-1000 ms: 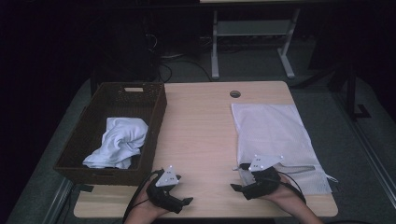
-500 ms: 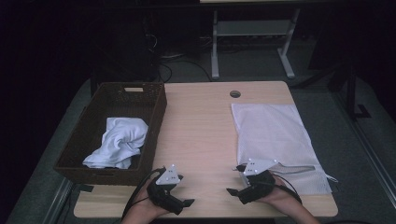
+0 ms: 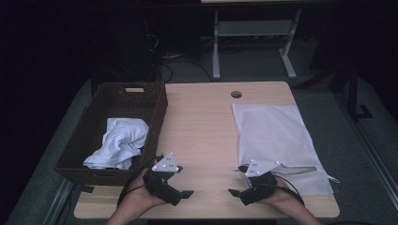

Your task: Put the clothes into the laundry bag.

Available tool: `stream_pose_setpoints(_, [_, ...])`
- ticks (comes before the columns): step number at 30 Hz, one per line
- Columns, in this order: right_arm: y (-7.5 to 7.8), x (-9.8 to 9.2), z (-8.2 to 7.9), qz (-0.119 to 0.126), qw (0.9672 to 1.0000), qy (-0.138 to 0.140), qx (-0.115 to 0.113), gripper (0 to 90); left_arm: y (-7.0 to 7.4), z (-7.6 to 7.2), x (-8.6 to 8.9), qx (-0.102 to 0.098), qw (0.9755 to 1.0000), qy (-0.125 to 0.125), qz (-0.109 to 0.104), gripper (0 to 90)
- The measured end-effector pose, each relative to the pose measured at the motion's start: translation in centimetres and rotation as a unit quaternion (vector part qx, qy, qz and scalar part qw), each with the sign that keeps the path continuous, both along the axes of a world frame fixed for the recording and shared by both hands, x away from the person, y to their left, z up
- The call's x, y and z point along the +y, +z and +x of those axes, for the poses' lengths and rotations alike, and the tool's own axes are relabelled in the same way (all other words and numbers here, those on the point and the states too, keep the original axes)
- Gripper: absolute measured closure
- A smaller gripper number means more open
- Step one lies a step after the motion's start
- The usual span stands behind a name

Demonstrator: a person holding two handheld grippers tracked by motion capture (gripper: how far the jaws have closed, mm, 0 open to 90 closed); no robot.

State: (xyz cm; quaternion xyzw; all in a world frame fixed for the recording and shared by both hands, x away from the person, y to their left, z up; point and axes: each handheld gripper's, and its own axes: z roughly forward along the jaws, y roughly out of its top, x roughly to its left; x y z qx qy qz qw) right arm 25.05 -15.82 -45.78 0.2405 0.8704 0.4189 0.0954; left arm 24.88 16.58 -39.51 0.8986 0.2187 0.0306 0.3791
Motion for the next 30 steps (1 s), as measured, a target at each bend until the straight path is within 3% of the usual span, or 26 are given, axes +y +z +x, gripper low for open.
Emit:
stream_pose_setpoints(7, [0.2, -0.3, 0.0, 0.005, 1.0, -0.006, -0.003, 13.6, 2.8, 1.4, 1.1, -0.005, 0.9999, 0.011, 0.006, 12.0])
stream_pose_setpoints(19, [0.2, -0.4, 0.0, 0.005, 1.0, -0.007, -0.005, 13.6, 6.1, 3.7, 2.6, -0.015, 0.9994, 0.026, 0.017, 12.2])
stream_pose_setpoints(30, [0.2, -0.4, 0.0, 0.006, 1.0, -0.007, -0.004, 13.5, 8.6, 6.1, 5.0, -0.022, 0.9976, 0.051, 0.042, 12.5])
